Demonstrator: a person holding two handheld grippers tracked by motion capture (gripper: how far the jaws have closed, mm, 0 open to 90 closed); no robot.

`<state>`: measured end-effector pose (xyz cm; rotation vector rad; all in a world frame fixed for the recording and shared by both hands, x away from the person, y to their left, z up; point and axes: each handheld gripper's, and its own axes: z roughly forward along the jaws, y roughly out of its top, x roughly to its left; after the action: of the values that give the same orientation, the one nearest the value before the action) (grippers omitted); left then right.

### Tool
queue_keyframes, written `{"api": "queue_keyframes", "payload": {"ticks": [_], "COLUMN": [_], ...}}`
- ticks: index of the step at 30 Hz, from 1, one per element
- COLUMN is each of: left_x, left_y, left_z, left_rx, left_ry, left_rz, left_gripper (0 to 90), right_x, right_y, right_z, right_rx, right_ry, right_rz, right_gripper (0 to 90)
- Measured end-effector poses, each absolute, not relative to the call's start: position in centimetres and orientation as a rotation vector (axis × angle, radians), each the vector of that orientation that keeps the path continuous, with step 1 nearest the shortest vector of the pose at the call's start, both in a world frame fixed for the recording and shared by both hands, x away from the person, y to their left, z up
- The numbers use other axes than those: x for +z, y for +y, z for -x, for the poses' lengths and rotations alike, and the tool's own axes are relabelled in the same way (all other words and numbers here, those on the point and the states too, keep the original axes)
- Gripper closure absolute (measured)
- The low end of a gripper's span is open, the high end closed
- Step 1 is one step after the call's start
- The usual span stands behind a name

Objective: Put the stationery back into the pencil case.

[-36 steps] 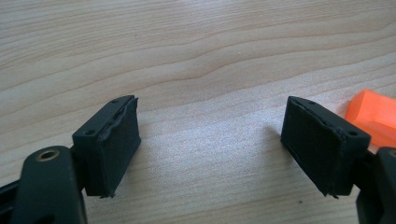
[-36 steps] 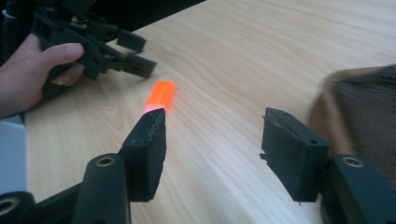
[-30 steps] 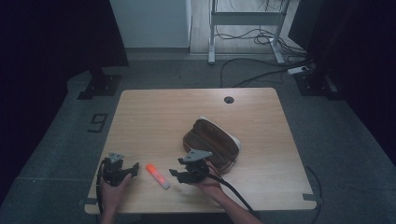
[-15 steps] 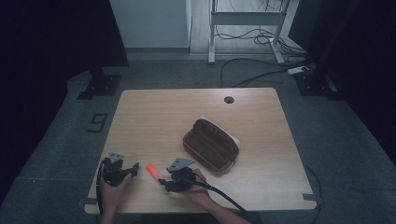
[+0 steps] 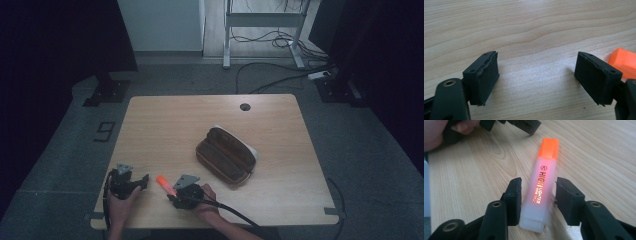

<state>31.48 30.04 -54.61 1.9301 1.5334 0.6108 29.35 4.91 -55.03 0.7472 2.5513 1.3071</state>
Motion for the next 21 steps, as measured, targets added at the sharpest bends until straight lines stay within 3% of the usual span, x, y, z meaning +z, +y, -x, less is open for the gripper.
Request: {"api": "queue_keyframes", "payload": {"ticks": [7, 21], "left_x": [-54.6, -54.6], "left_y": [30.0, 30.0], "left_z": [-31.5, -31.5], "left_rx": [0.611, 0.611], "left_ry": [1.533, 1.534], "left_rz": [-1.930, -1.925], "left_gripper": [19.3, 19.3], "right_x": [-55.1, -52.5], "right_y": [4.9, 1.9], "right_z": [-29.4, -29.6], "right_rx": [1.251, 1.366], "right_ry": [2.552, 2.514], "right_rz": [-0.737, -0.706], "right_gripper": [64.4, 64.9]}}
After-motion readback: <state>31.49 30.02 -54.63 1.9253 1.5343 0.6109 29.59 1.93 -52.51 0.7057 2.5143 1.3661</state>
